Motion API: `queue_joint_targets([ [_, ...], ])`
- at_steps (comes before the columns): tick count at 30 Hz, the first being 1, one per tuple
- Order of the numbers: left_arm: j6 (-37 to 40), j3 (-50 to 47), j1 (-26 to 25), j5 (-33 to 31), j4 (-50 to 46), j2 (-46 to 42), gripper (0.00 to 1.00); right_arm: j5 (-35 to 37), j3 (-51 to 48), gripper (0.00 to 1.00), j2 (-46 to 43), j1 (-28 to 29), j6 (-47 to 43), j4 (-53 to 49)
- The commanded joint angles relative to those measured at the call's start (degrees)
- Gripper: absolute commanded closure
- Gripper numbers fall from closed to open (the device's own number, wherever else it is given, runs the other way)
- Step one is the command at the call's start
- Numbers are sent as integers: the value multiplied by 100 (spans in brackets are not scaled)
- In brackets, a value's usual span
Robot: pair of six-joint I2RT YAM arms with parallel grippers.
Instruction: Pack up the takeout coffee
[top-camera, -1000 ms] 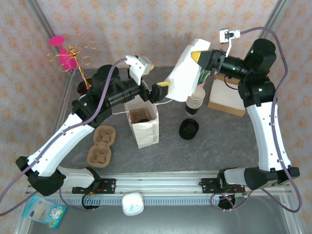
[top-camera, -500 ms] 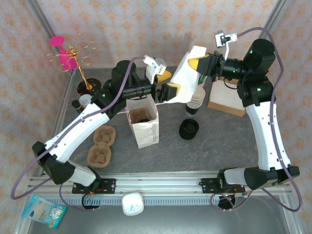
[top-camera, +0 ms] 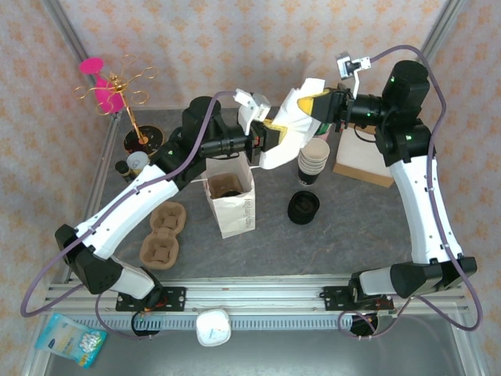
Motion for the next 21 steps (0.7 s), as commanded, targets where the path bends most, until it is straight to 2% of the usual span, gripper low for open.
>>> queue_joint_targets([
  [1, -133, 98, 28, -810, -136, -357, 100, 282, 143, 85, -99, 4, -127, -68],
  [2, -252, 143, 24, -1017, -301, -417, 100, 390, 171, 77, -97, 8, -163, -146],
  [3, -391, 183, 15, -1226, -419, -478, 100, 546, 211, 64, -111, 7, -200, -255],
  [6, -986, 362, -50, -2267, -1062, -636, 100, 1119, 254, 54, -186, 15, -188, -399],
  [7, -1205, 515, -104, -2707, -1488, -652, 100, 1517, 258, 45, -229, 11, -128, -444],
  [9, -1555, 740, -320, -3457, -2068, -685, 100, 2104, 313, 37, -286, 15, -76, -639],
  [10, -1728, 870, -512, -3893, -2365, -713, 100, 2309, 319, 30, -299, 12, -33, -715],
  [14, -2671, 1519, -1075, -5493, -3785, -649, 100, 2841, 35, 23, -393, 21, 413, -897],
  [17, -3527, 1497, -1090, -5742, -4294, -695, 100, 3148, -348, 20, -565, 84, 715, -996],
  [21, -3921, 1286, -1176, -5997, -4449, -726, 100, 3465, -1019, 13, -939, 266, 772, -878],
])
